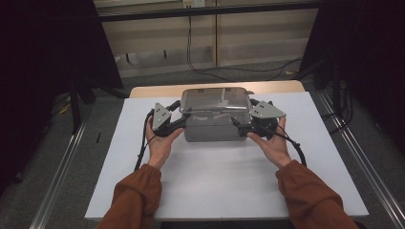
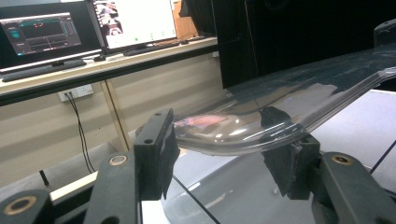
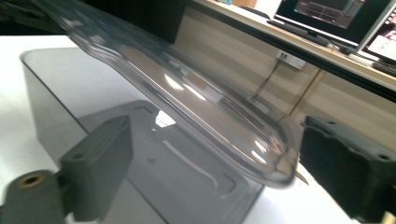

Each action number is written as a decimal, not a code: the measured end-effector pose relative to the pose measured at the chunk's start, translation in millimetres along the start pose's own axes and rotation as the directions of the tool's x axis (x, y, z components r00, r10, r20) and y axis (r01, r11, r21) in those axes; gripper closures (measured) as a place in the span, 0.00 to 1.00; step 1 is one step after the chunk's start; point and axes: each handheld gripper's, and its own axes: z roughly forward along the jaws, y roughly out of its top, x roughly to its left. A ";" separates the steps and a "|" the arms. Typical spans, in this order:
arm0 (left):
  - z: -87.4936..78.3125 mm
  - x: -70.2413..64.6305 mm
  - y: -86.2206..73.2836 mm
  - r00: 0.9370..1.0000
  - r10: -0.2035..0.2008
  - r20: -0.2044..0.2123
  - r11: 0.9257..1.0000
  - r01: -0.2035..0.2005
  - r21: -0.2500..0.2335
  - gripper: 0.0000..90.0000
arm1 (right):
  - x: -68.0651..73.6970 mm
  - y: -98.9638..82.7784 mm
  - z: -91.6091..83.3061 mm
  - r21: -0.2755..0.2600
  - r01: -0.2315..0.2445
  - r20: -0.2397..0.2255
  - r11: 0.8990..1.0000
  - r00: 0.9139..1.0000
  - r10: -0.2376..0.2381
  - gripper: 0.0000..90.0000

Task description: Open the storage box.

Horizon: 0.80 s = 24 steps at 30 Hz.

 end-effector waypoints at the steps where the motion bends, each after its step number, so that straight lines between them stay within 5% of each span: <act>1: 0.0 0.1 0.0 1.000 -0.002 0.001 1.000 0.002 -0.001 0.51 | -1.9 -2.1 0.2 0.004 0.004 -0.014 1.000 1.000 -0.004 0.01; 7: 0.4 0.9 -0.2 1.000 -0.006 0.007 1.000 0.006 0.001 0.52 | -12.1 -10.3 2.1 -0.003 -0.039 -0.027 0.999 0.999 0.038 0.04; 24: 5.6 5.0 0.3 1.000 -0.016 0.001 1.000 0.016 0.003 0.53 | -32.2 -11.1 11.5 -0.085 -0.020 0.001 0.996 1.000 0.020 0.39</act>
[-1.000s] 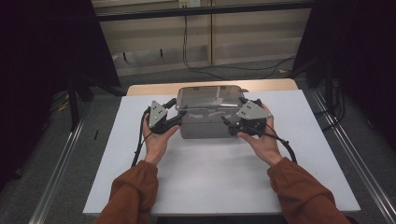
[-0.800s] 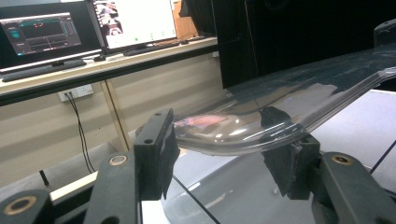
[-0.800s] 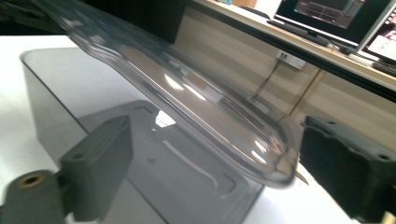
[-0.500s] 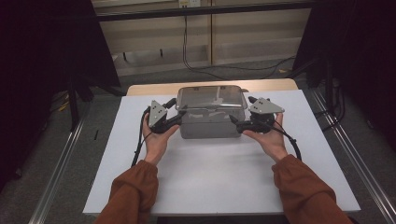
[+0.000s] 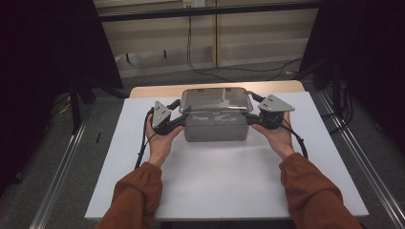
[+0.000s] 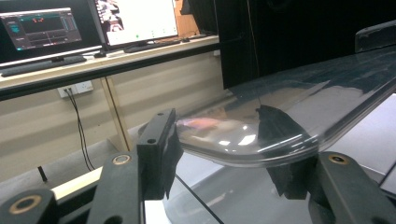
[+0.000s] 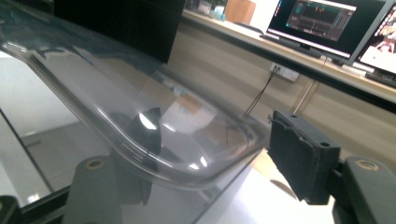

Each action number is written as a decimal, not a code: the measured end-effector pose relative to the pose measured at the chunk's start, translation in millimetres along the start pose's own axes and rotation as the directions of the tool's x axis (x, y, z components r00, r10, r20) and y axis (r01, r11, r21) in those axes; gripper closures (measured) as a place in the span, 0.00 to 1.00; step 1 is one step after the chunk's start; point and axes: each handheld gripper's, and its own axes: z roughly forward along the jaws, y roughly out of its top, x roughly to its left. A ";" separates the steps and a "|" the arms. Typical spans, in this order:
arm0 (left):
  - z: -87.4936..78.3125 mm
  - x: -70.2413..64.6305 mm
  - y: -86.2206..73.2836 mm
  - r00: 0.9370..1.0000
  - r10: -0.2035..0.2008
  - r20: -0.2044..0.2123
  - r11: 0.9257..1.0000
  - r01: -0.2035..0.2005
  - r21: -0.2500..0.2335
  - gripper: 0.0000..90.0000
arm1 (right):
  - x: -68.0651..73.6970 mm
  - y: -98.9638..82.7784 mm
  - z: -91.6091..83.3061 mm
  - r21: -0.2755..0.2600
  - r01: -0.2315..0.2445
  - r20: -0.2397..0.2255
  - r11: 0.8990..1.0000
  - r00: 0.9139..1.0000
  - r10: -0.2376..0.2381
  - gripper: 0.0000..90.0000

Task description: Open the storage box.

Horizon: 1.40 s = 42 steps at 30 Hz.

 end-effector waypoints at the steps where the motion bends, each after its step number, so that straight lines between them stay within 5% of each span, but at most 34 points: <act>1: 0.9 0.2 0.9 1.000 -0.003 0.004 1.000 0.003 -0.005 0.53 | -0.3 1.5 1.4 -0.007 0.000 -0.011 1.000 1.000 0.000 0.42; 25: 13.6 11.0 11.6 1.000 0.029 0.005 0.999 -0.029 -0.023 0.57 | -11.3 4.1 4.7 -0.069 -0.071 -0.023 0.995 0.997 0.070 0.57; 42: 28.3 22.0 22.8 0.998 -0.065 0.001 0.998 0.065 -0.012 0.56 | -20.8 16.2 14.1 -0.092 -0.095 -0.026 0.991 0.995 0.093 0.63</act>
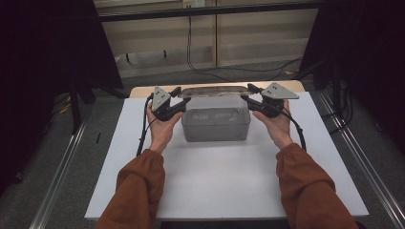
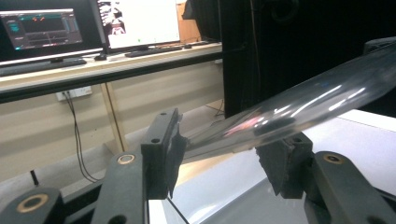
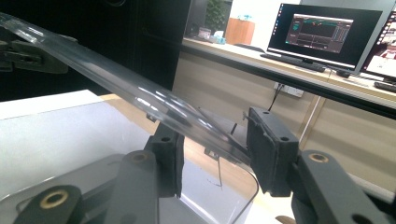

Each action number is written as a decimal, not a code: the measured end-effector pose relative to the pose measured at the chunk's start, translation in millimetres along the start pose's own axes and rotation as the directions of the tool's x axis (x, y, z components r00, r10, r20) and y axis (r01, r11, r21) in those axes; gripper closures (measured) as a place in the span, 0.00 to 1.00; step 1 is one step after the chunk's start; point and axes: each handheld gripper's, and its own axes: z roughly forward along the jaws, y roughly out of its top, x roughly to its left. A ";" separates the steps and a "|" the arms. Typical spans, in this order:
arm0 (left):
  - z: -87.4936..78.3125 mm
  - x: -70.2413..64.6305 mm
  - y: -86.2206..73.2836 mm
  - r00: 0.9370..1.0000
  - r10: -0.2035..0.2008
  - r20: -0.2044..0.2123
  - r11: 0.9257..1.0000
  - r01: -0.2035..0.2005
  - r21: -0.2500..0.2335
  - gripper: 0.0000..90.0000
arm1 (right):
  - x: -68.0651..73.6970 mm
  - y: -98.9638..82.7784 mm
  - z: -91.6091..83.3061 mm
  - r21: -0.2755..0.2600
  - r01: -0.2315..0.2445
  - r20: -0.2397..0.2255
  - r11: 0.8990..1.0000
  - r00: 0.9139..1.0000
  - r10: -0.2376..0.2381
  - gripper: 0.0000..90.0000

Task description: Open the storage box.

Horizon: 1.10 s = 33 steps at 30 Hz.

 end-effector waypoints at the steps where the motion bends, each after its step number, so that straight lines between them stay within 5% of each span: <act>1: 0.0 0.0 0.0 1.000 0.000 0.000 1.000 0.000 0.000 0.56 | 0.1 -0.3 0.1 -0.003 -0.004 0.000 1.000 1.000 0.004 0.63; 9: 7.3 7.2 -0.7 0.999 0.035 -0.034 0.999 -0.035 0.014 0.55 | -3.6 3.1 2.8 -0.014 -0.014 0.005 1.000 1.000 0.014 0.64; 18: 15.7 12.6 2.6 0.999 0.041 -0.024 0.999 -0.041 0.021 0.53 | -8.3 8.2 7.2 -0.026 -0.024 0.011 0.999 1.000 0.024 0.66; 28: 25.1 15.2 -3.0 0.999 0.019 -0.028 1.000 -0.018 0.025 0.64 | -12.9 7.4 8.7 -0.027 -0.037 0.009 0.999 0.999 0.037 0.67; 33: 27.9 16.2 0.7 0.999 0.042 -0.027 0.999 -0.041 0.033 0.64 | -16.4 7.3 11.7 -0.028 -0.048 0.011 0.998 0.999 0.048 0.68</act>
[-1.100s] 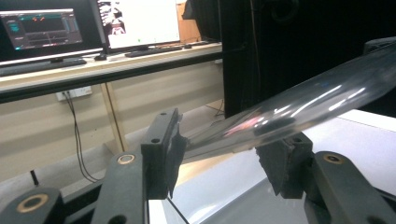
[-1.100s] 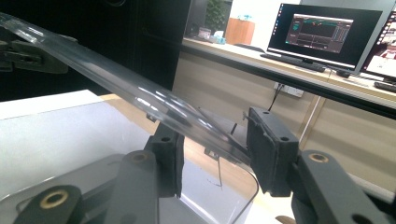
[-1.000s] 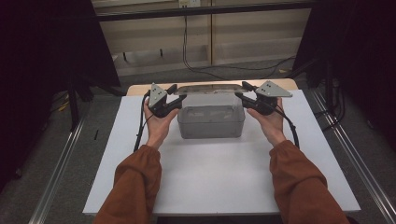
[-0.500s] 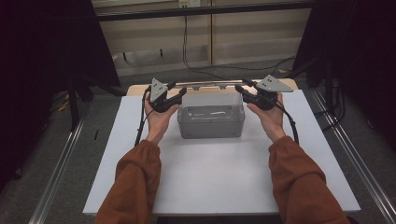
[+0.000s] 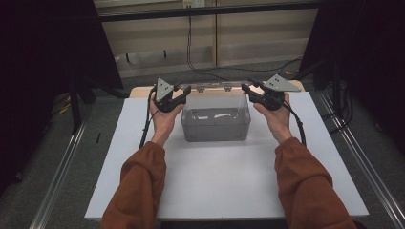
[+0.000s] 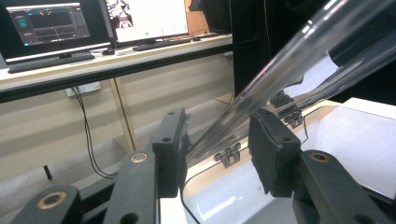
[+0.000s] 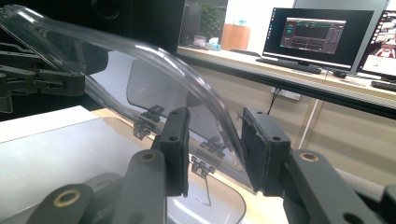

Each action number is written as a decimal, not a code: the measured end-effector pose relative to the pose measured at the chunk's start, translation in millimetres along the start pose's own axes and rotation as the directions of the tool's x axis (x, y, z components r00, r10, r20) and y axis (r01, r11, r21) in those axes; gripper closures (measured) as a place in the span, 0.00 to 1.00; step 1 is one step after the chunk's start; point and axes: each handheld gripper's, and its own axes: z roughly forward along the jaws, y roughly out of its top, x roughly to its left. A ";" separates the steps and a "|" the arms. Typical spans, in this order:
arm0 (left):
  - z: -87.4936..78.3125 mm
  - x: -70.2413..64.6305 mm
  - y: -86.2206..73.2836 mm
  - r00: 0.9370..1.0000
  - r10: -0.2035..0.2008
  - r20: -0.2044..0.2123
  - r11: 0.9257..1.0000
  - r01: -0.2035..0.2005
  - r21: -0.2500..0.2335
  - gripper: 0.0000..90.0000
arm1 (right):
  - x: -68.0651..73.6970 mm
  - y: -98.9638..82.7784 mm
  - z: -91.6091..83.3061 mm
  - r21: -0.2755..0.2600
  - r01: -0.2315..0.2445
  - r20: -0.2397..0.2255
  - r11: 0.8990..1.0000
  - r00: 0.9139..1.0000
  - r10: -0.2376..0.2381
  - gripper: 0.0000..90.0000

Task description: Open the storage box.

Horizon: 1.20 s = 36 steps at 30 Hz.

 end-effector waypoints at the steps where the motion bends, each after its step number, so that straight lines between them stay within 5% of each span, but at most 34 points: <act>1: 0.4 0.1 0.1 1.000 0.000 0.000 1.000 0.000 -0.001 0.64 | -0.5 -0.1 1.1 -0.003 -0.003 0.000 1.000 1.000 0.003 0.68; 36: 14.0 10.5 7.3 1.000 -0.024 -0.005 1.000 0.024 0.020 0.69 | -26.7 -26.8 45.3 0.069 -0.021 -0.004 0.997 1.000 0.021 0.70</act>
